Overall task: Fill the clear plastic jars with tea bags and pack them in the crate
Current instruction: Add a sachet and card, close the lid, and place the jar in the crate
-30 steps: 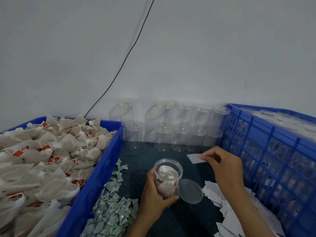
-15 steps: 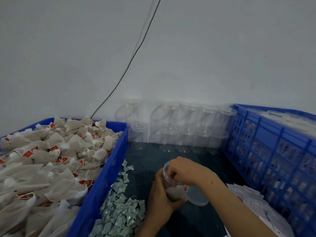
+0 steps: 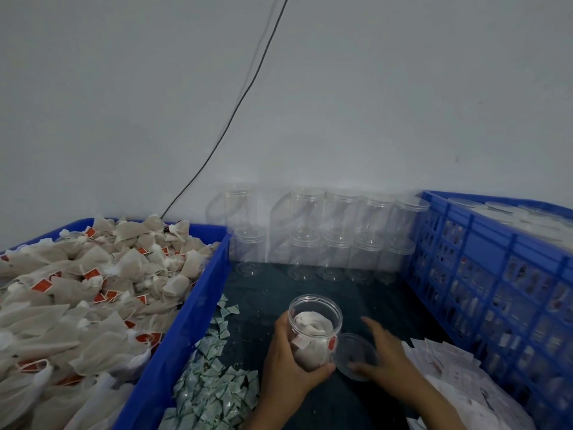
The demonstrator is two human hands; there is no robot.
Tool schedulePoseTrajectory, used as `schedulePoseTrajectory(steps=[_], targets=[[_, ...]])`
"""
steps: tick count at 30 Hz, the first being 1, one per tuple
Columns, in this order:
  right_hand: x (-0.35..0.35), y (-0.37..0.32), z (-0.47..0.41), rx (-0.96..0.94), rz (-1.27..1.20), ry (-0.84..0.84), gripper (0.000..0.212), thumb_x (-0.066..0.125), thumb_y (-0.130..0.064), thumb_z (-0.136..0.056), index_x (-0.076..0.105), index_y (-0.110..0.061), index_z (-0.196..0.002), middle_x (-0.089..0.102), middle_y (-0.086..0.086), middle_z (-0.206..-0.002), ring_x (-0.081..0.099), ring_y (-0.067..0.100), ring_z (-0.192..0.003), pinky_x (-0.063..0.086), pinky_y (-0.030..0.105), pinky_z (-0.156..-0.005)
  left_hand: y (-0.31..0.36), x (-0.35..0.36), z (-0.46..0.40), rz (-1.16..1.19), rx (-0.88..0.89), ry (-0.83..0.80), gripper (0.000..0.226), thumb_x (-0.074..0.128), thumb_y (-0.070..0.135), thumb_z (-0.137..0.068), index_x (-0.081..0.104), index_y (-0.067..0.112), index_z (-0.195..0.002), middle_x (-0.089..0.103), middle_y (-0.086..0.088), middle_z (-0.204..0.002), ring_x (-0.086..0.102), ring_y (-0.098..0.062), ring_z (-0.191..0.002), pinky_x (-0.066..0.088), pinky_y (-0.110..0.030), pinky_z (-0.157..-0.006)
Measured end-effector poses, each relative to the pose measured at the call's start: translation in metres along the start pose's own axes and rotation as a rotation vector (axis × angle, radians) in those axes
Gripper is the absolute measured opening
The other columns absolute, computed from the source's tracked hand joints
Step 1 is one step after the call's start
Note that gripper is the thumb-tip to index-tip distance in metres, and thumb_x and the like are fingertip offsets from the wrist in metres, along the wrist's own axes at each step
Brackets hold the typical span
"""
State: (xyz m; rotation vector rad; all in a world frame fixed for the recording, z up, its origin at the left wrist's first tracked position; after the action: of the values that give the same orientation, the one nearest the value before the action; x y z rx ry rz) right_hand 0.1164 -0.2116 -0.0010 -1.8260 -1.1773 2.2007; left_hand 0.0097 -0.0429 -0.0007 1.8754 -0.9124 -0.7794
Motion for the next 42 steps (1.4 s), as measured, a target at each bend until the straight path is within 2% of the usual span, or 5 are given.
schedulePoseTrajectory(steps=[16, 20, 32, 36, 42], targets=[[-0.051, -0.060, 0.021, -0.353, -0.127, 0.141, 0.121, 0.084, -0.041, -0.057, -0.004, -0.067, -0.135, 0.033, -0.017, -0.130, 0.042, 0.003, -0.121, 0.042, 0.026, -0.099, 0.007, -0.003, -0.001, -0.030, 0.083, 0.024, 0.102, 0.091, 0.032, -0.044, 0.038, 0.043, -0.131, 0.050, 0.018, -0.128, 0.054, -0.005, -0.117, 0.050, -0.027, -0.093], [-0.059, -0.079, 0.020, -0.423, -0.535, 0.096, 0.104, 0.081, -0.055, -0.060, 0.013, -0.061, -0.138, 0.039, -0.019, -0.130, 0.051, -0.008, -0.114, 0.048, 0.013, -0.086, 0.005, -0.004, -0.003, -0.012, 0.074, -0.005, 0.106, 0.091, 0.037, -0.047, 0.037, 0.043, -0.137, 0.047, 0.020, -0.131, 0.052, 0.000, -0.120, 0.051, -0.026, -0.095], [-0.023, -0.098, 0.016, -0.493, -0.339, 0.194, 0.057, 0.066, -0.061, -0.074, 0.045, -0.062, -0.127, 0.040, -0.023, -0.114, 0.050, -0.004, -0.108, 0.046, 0.012, -0.085, 0.009, 0.007, -0.004, -0.050, 0.078, -0.115, 0.106, 0.090, 0.041, -0.049, 0.033, 0.053, -0.138, 0.045, 0.020, -0.130, 0.051, 0.006, -0.117, 0.049, -0.014, -0.086], [-0.030, -0.076, 0.017, -0.413, -0.606, 0.415, 0.051, 0.071, -0.032, -0.079, 0.056, -0.048, -0.125, 0.050, -0.007, -0.114, 0.054, -0.006, -0.100, 0.044, 0.006, -0.079, 0.001, -0.001, -0.006, 0.152, -0.103, -0.017, 0.114, 0.090, 0.045, -0.037, 0.033, 0.042, -0.135, 0.042, 0.011, -0.136, 0.048, -0.006, -0.124, 0.049, -0.034, -0.100], [-0.024, -0.065, 0.014, -0.292, -0.875, 0.384, 0.051, 0.060, -0.047, -0.079, 0.053, -0.047, -0.129, 0.053, -0.008, -0.125, 0.056, -0.008, -0.105, 0.050, 0.015, -0.082, -0.009, 0.015, -0.001, 0.749, -0.433, -0.064, 0.074, 0.085, 0.036, -0.056, 0.052, 0.048, -0.121, 0.061, -0.002, -0.124, 0.069, -0.028, -0.099, 0.057, -0.045, -0.074]])
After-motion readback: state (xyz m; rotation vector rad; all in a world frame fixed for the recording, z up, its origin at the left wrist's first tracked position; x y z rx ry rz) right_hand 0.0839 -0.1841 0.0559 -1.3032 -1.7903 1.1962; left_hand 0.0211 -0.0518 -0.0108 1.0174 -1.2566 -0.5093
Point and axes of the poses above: each hand's wrist, its own z-axis away from the middle knuckle, its own x-axis out of the palm, y = z × x, the point moved 8 cm from there along -z, towards the middle knuckle
